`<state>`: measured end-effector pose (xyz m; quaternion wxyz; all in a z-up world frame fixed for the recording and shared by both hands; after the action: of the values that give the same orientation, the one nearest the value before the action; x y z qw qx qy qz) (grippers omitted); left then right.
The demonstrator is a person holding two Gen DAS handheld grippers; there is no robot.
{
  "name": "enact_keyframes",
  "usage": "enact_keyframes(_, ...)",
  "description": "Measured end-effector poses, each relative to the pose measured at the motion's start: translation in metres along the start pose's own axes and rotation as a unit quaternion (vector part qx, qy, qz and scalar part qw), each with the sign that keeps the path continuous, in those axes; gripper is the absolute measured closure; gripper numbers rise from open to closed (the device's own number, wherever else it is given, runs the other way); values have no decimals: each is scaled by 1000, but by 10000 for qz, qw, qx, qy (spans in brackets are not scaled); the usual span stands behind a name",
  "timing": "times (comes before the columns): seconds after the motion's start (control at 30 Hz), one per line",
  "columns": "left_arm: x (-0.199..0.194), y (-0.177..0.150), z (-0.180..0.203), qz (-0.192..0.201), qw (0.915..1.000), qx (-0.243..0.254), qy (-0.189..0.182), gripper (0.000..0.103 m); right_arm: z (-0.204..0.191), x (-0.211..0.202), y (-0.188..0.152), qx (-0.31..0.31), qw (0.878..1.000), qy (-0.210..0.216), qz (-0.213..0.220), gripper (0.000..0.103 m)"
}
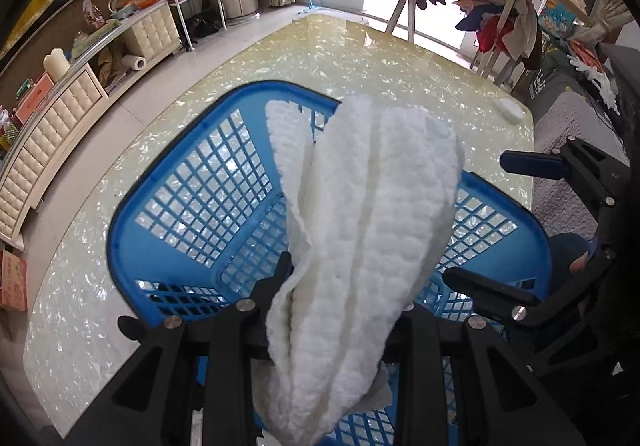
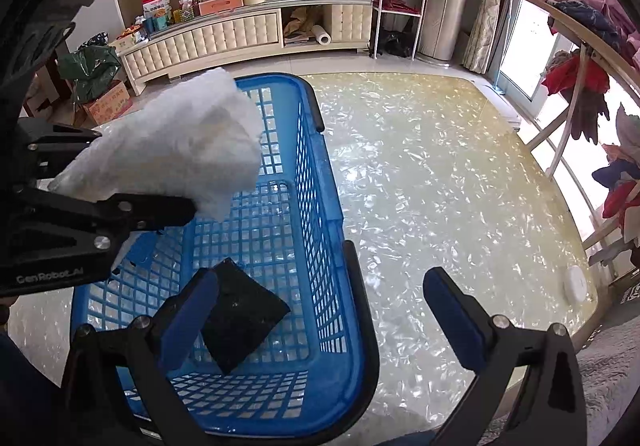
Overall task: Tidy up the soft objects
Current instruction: 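Carry the white towel over the basket and release it with the left tool, then withdraw both tools from the basket toward the remaining cloths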
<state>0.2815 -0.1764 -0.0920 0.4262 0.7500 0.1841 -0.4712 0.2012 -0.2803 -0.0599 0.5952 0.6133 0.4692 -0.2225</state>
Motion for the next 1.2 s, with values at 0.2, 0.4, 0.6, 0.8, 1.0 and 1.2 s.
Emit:
enact_keyframes(0.2,20,0,0,-227,9997,-3,-14,75,3,3,-2,95,9999,39,-74,0)
enact_keyframes(0.4,31,-3,-4,-358,9994,-2,-7,75,1,7,0,147,9998,76,-95,0)
enact_keyframes(0.6,38,1,-7,-397,9990,-36,179,65,3,6,-1,210,9997,94,-103,0)
enact_keyframes(0.8,37,0,-9,-372,9987,-82,348,27,8,1,-4,277,9995,109,-63,0)
enact_keyframes(1.0,19,-2,-11,-297,9987,-154,379,21,8,-5,-7,322,9994,122,-19,0)
enact_keyframes(1.2,-5,-7,-10,-143,9991,-196,355,16,0,-12,-7,277,9995,154,48,0)
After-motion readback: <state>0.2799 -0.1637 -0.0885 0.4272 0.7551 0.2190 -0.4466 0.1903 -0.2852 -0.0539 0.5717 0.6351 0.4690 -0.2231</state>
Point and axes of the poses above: each gripper's, at about its wrist camera, not at the fingertips, and x roughly the way its jaws point, z to its right, y to its top, the point moved 6 cm from there along x, roughly the way its jaws point, and after that the axes turned 14 degrees about y, right-handed, at the moved point
